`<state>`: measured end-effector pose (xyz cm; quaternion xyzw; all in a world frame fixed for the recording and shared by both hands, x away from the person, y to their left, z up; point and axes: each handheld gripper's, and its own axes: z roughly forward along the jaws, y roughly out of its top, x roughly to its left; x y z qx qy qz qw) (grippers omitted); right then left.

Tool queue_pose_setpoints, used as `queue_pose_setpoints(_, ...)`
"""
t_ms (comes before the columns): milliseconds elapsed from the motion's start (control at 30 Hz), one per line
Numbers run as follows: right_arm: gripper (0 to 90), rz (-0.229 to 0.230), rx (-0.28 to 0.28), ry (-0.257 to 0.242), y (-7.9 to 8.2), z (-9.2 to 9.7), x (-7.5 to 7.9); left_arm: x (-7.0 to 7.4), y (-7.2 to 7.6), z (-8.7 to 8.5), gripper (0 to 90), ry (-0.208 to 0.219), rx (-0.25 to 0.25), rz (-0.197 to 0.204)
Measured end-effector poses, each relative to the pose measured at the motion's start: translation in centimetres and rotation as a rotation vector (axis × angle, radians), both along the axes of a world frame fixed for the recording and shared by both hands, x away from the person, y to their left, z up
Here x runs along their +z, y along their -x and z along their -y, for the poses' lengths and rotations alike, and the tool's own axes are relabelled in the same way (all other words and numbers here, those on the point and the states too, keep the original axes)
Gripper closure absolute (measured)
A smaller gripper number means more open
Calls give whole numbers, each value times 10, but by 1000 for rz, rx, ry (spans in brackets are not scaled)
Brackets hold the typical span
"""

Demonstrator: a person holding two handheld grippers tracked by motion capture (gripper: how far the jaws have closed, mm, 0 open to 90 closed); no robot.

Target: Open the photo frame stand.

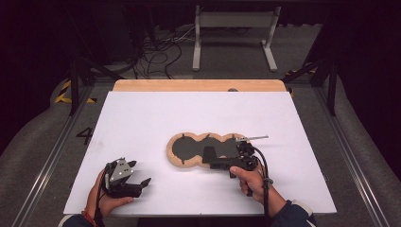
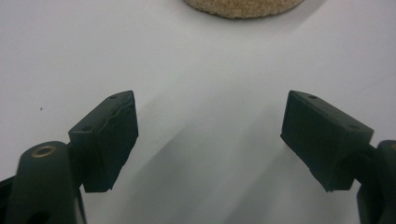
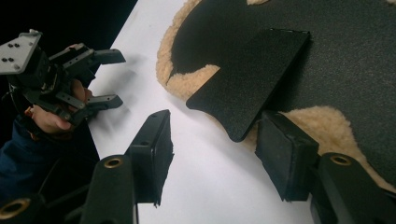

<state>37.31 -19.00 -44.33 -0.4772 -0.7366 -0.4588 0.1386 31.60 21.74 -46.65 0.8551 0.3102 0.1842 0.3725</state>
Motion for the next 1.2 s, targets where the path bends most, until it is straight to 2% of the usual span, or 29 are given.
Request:
queue_pose_setpoints(133, 438, -38, -30, -36, -2, 1, 0, -1, -3, 7, 192, 2, -18, -5)
queue_pose_setpoints(433, 410, -55, -74, -66, -6, 2, 3, -2, -9, 18, 192, 6, -40, -27)
queue_pose_setpoints(500, 418, -76, -87, -83, -9, 1, -1, -2, -10, 20, 191, -1, -49, -27)
queue_pose_setpoints(600, 419, -120, -106, -125, -13, 4, -2, -2, -11, 22, 190, 11, -53, -30)
queue_pose_setpoints(800, 406, -139, -93, -127, -10, 6, -2, -1, -10, 21, 186, 11, -53, -34)
queue_pose_setpoints(933, 366, -188, -52, -148, -4, 0, -6, -1, -10, 23, 183, 13, -58, -31)
queue_pose_setpoints(1000, 348, -196, -41, -159, -3, -2, -7, 0, -11, 24, 182, 7, -61, -27)
queue_pose_setpoints(1033, 351, -187, -50, -154, -3, -3, -6, 0, -13, 25, 181, 1, -62, -21)
queue_pose_setpoints(1067, 359, -188, -70, -171, -5, -1, -6, 0, -15, 26, 180, 5, -66, -23)
queue_pose_setpoints(1200, 369, -197, -86, -201, -9, 0, -8, -1, -26, 32, 177, 15, -72, -38)
